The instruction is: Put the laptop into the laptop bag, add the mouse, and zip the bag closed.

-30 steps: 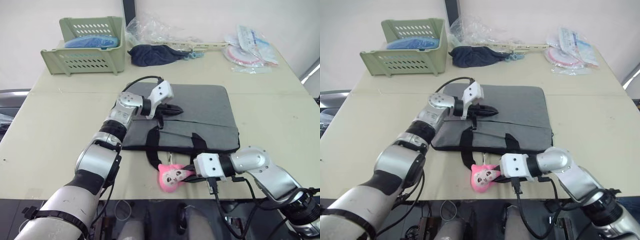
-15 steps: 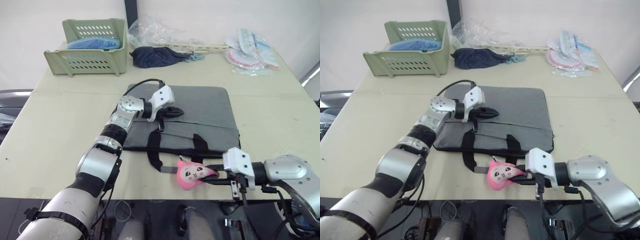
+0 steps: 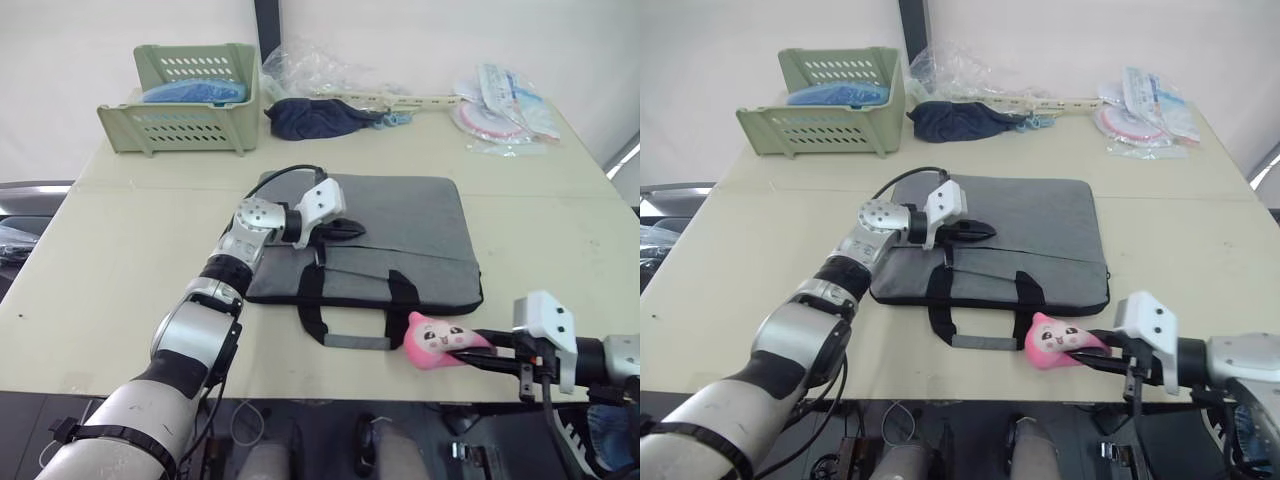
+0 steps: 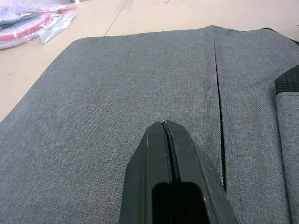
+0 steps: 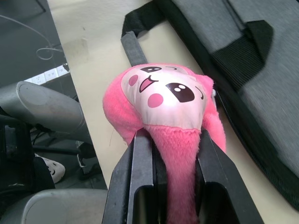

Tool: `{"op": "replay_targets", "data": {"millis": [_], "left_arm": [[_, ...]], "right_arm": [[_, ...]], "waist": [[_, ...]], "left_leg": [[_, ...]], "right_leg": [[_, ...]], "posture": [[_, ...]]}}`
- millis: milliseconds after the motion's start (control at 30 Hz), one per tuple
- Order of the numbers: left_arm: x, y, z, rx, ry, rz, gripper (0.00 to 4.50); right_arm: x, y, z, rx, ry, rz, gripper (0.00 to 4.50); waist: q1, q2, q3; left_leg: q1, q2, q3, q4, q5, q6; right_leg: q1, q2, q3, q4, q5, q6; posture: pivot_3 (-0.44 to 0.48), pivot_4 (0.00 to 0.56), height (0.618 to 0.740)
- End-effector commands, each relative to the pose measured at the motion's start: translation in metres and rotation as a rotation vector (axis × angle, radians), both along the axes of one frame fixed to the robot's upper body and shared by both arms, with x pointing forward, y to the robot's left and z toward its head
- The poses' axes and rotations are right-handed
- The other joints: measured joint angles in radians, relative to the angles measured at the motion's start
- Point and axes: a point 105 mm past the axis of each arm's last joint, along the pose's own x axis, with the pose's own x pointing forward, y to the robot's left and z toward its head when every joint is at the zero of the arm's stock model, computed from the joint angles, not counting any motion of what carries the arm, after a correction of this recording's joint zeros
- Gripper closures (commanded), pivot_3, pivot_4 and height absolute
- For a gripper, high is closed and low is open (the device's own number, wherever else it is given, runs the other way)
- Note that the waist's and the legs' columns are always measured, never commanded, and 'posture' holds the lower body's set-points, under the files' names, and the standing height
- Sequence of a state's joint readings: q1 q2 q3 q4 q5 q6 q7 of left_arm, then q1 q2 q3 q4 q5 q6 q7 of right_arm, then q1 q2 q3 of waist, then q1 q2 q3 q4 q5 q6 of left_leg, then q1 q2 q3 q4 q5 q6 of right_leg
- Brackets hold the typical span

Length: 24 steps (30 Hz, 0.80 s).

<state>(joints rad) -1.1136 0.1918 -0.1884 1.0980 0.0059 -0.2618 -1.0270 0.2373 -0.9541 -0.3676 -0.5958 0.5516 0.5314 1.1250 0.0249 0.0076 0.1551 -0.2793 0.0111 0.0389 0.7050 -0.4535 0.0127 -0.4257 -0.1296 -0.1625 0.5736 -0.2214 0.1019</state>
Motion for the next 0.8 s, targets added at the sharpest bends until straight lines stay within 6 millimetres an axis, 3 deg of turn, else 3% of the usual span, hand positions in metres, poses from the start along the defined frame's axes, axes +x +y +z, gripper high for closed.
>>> {"op": "replay_targets", "data": {"millis": [33, 167, 267, 567, 800], "left_arm": [[-0.012, 0.026, -0.068, 0.190, 0.166, 0.041, 4.50], [-0.011, 0.025, -0.068, 0.188, 0.160, 0.044, 4.50], [-0.011, 0.023, -0.067, 0.186, 0.155, 0.042, 4.50], [-0.012, 0.022, -0.067, 0.192, 0.151, 0.032, 4.50], [-0.013, 0.019, -0.067, 0.191, 0.149, 0.024, 4.50]], "right_arm": [[-0.004, -0.035, 0.011, -0.004, 0.007, -0.120, 4.28], [-0.005, -0.052, 0.011, -0.012, 0.020, -0.184, 4.28], [-0.004, -0.064, 0.010, -0.017, 0.026, -0.226, 4.28], [0.011, -0.098, 0.017, 0.135, 0.017, -0.426, 4.28], [0.022, -0.117, 0.008, 0.236, 0.023, -0.572, 4.28]], "waist": [[0.000, 0.000, -0.002], [-0.001, -0.001, -0.005], [-0.001, 0.000, -0.006], [0.000, 0.001, -0.006], [0.000, 0.002, -0.007]], "left_leg": [[0.001, 0.000, 0.000, 0.000, 0.000, 0.000], [0.003, 0.000, 0.000, -0.001, 0.000, 0.000], [0.014, 0.002, 0.000, -0.007, -0.001, 0.001], [0.014, 0.001, -0.001, -0.007, -0.002, 0.003], [0.014, 0.001, -0.001, -0.006, -0.002, 0.003]], "right_leg": [[0.001, 0.000, 0.000, 0.000, 0.000, 0.000], [0.002, 0.000, 0.000, -0.001, 0.000, 0.000], [0.013, 0.001, -0.001, -0.007, 0.000, 0.000], [0.014, 0.000, -0.001, -0.007, 0.000, 0.000], [0.015, 0.000, -0.001, -0.008, 0.000, 0.000]], "posture": [[0.000, 0.150, 0.740], [0.000, 0.150, 0.740], [0.000, 0.150, 0.740], [0.000, 0.150, 0.740], [0.000, 0.150, 0.740]]}}
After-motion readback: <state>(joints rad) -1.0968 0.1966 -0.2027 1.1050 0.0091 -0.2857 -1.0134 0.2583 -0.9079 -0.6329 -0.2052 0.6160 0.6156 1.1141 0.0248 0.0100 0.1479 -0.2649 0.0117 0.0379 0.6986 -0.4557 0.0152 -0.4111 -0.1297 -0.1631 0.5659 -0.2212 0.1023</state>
